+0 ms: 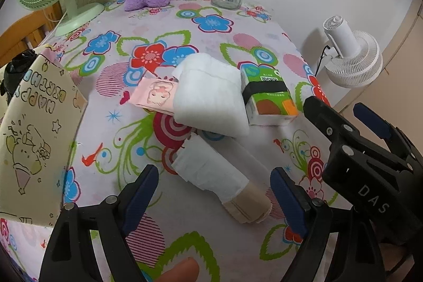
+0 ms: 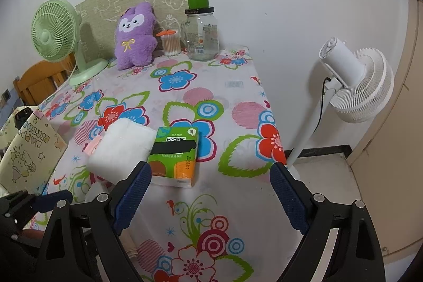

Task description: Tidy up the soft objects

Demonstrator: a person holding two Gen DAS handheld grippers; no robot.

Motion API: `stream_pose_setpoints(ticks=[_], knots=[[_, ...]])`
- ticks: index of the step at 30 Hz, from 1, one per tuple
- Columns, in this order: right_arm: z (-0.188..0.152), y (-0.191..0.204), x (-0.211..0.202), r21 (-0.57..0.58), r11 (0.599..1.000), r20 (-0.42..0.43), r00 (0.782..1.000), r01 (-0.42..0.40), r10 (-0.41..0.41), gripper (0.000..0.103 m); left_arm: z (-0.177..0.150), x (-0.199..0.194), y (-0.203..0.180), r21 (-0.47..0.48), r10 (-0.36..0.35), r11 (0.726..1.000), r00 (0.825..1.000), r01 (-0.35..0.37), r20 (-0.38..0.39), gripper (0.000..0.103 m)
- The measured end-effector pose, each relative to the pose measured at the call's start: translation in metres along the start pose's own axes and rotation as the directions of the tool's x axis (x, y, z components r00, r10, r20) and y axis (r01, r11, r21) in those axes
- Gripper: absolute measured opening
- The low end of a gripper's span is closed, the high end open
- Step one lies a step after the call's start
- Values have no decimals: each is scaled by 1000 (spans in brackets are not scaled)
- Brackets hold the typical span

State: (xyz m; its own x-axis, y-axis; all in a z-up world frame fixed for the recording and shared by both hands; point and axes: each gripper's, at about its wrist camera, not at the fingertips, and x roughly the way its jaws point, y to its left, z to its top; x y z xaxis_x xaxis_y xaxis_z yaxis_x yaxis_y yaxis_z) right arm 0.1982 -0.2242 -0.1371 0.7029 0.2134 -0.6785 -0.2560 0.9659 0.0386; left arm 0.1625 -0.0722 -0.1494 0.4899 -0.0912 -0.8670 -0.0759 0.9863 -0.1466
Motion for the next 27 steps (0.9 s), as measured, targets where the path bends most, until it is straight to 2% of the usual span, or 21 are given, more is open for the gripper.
stream_pose_setpoints(ticks=[7, 10, 11, 13, 16, 21, 27], knots=[[1, -1, 2, -9, 1000, -3, 1000, 5, -5, 93, 2, 9, 2, -25, -9, 1000, 1000, 8, -23, 88], [1, -1, 6, -10, 1000, -9, 1000, 0, 0, 93, 4, 13, 1, -13, 21, 1000, 1000, -21, -20, 75], [1, -1, 7, -8, 1000, -11, 1000, -3, 3, 93, 4, 16, 1, -4, 33, 999, 999, -33, -24, 67], [1, -1, 11, -5, 1000, -15, 1000, -8, 8, 93, 4, 23, 0, 4, 33, 999, 998, -33, -46, 64], [1, -1, 16, -6, 1000, -22, 1000, -5, 5, 93, 4, 21, 0, -10, 23, 1000, 999, -23, -26, 60], [3, -1, 23, -9, 1000, -26, 1000, -5, 4, 93, 8, 22, 5, -36, 17, 999, 1000, -17, -10, 44], [9, 4, 31, -3, 1000, -32, 999, -18, 18, 93, 8, 22, 7, -23, 24, 999, 1000, -24, -2, 39]])
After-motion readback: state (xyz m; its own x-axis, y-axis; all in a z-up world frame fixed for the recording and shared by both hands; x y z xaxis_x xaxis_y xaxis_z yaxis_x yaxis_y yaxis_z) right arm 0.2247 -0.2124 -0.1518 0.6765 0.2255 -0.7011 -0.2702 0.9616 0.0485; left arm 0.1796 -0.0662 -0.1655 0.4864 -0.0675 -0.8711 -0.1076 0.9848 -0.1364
